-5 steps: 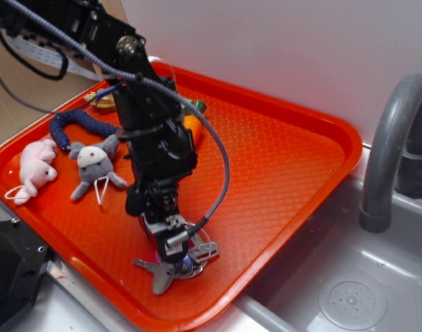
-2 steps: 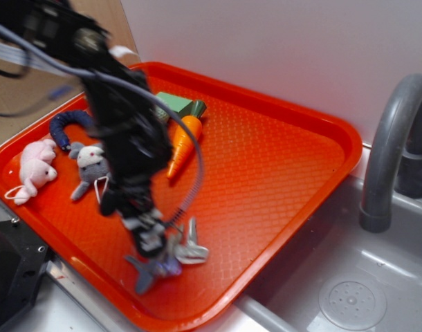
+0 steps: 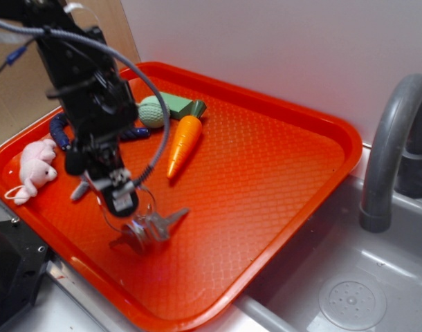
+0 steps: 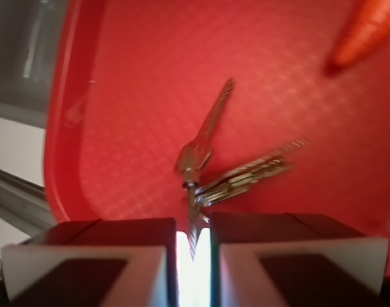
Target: Grab the silver keys.
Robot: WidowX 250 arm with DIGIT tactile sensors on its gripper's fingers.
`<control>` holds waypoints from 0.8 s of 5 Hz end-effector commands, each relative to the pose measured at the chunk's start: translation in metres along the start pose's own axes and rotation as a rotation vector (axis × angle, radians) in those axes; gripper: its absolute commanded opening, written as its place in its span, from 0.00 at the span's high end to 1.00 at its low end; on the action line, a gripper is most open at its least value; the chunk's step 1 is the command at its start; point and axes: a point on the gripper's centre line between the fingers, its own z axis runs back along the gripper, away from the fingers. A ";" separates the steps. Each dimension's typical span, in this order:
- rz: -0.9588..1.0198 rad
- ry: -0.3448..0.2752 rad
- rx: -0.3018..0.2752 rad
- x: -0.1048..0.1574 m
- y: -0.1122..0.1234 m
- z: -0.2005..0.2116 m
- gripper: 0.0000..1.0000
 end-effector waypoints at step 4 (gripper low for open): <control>0.236 -0.268 0.254 -0.035 -0.009 0.130 1.00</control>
